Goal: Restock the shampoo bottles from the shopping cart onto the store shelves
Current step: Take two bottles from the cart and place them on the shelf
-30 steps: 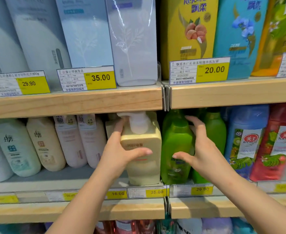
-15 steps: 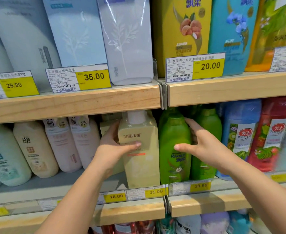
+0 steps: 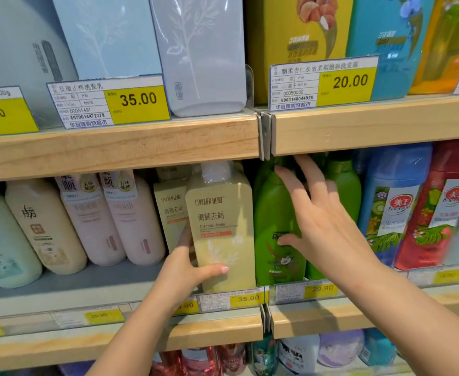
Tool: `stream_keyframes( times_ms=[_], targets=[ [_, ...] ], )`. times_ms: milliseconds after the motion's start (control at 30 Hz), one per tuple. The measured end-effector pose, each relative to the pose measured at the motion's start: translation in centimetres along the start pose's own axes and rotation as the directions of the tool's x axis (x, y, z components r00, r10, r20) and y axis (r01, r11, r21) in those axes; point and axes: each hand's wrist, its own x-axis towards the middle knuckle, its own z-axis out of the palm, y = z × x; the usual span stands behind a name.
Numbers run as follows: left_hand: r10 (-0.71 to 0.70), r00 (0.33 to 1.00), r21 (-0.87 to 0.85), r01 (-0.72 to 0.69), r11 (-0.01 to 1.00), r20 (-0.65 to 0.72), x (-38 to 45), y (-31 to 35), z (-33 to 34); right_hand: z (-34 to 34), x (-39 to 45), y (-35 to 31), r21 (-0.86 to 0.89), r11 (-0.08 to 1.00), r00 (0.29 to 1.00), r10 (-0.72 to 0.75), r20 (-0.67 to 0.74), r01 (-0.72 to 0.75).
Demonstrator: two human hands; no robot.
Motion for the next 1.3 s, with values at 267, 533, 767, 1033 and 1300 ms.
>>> stream_keyframes(
  times_ms=[267,533,767,1033,1300],
  targets=[
    [0.017,1.000,0.028,-0.017,0.999,-0.017,0.6,-0.6,0.5,0.2,0.3,0.8,0.017,1.000,0.999,-0.014,0.032,0.013],
    [0.002,0.999,0.034,0.000,0.999,-0.045,0.7,-1.1,0.9,0.6,0.1,1.2,0.049,0.999,0.999,-0.013,0.051,0.010],
    [0.015,0.998,0.014,-0.015,1.000,-0.056,0.6,-1.2,1.1,0.6,-0.1,0.7,0.014,1.000,0.999,0.015,0.043,-0.015],
    [-0.012,1.000,0.043,0.013,0.999,-0.019,0.1,-1.1,1.2,0.9,-1.7,-0.7,0.030,0.999,0.999,0.040,0.020,-0.040],
    [0.282,0.944,0.233,-0.239,0.943,-0.169,-2.8,-1.5,0.3,0.6,-6.5,-2.9,0.009,0.996,0.992,0.085,0.098,-0.087]
  ],
)
